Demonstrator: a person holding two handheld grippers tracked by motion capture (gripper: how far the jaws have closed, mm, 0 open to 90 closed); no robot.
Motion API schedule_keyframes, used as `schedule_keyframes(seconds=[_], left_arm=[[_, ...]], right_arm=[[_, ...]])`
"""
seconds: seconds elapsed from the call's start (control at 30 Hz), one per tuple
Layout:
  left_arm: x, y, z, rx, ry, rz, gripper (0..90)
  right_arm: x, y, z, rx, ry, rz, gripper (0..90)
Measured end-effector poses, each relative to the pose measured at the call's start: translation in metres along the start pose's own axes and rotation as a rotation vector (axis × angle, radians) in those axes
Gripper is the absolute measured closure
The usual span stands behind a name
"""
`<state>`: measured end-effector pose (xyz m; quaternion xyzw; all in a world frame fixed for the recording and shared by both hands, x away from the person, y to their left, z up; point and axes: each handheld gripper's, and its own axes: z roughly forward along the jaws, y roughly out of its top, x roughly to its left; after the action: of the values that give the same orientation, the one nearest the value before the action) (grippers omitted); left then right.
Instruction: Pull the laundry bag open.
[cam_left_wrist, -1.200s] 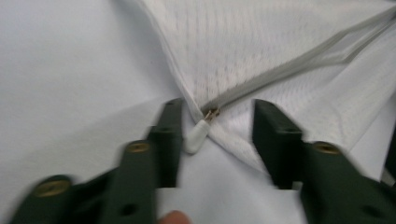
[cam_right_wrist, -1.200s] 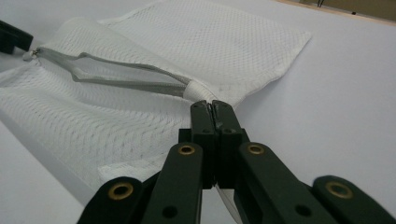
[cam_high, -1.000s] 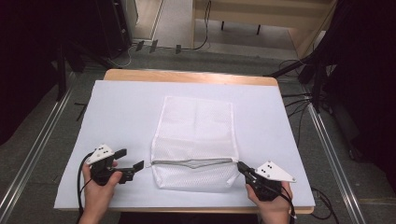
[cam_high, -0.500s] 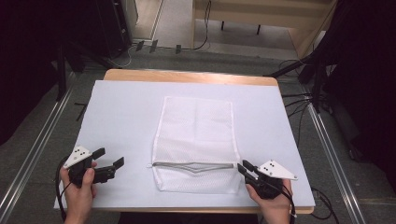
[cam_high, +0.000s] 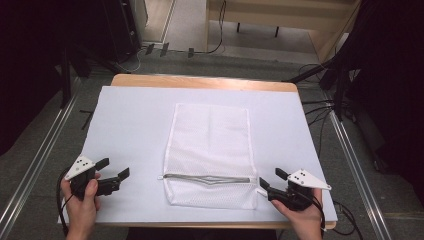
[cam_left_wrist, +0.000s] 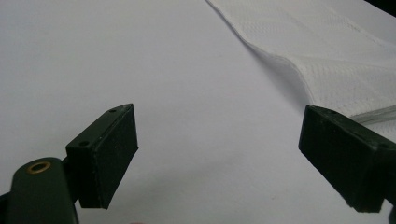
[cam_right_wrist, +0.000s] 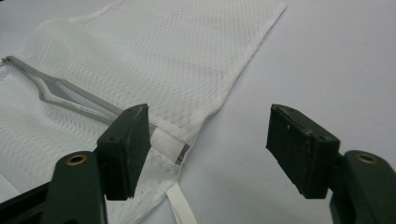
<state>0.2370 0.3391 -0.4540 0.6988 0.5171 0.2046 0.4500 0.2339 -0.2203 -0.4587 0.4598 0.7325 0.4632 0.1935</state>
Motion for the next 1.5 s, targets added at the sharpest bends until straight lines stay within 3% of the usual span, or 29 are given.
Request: schedule_keyframes(seconds=[0.1, 0.2, 0.9, 1.17, 1.5], left_arm=[[0.003, 0.0, -0.001, 0.0, 0.006, 0.004, 11.6], [0.006, 0.0, -0.002, -0.004, 0.011, 0.002, 11.5], [0.021, -0.001, -0.01, -0.027, 0.029, -0.01, 10.9], [0.024, -0.001, -0.015, -0.048, 0.034, -0.023, 10.9], [0.022, 0.0, -0.015, -0.044, 0.029, -0.01, 11.0]], right_arm=[[-0.007, -0.001, -0.003, 0.005, -0.001, 0.009, 26.3], [-0.013, -0.004, -0.005, 0.01, -0.053, 0.022, 25.0], [-0.076, -0.02, -0.033, -0.049, -0.133, 0.099, 21.1], [-0.088, -0.023, -0.04, -0.056, -0.152, 0.122, 21.1], [-0.088, -0.025, -0.039, -0.049, -0.152, 0.12, 21.0]])
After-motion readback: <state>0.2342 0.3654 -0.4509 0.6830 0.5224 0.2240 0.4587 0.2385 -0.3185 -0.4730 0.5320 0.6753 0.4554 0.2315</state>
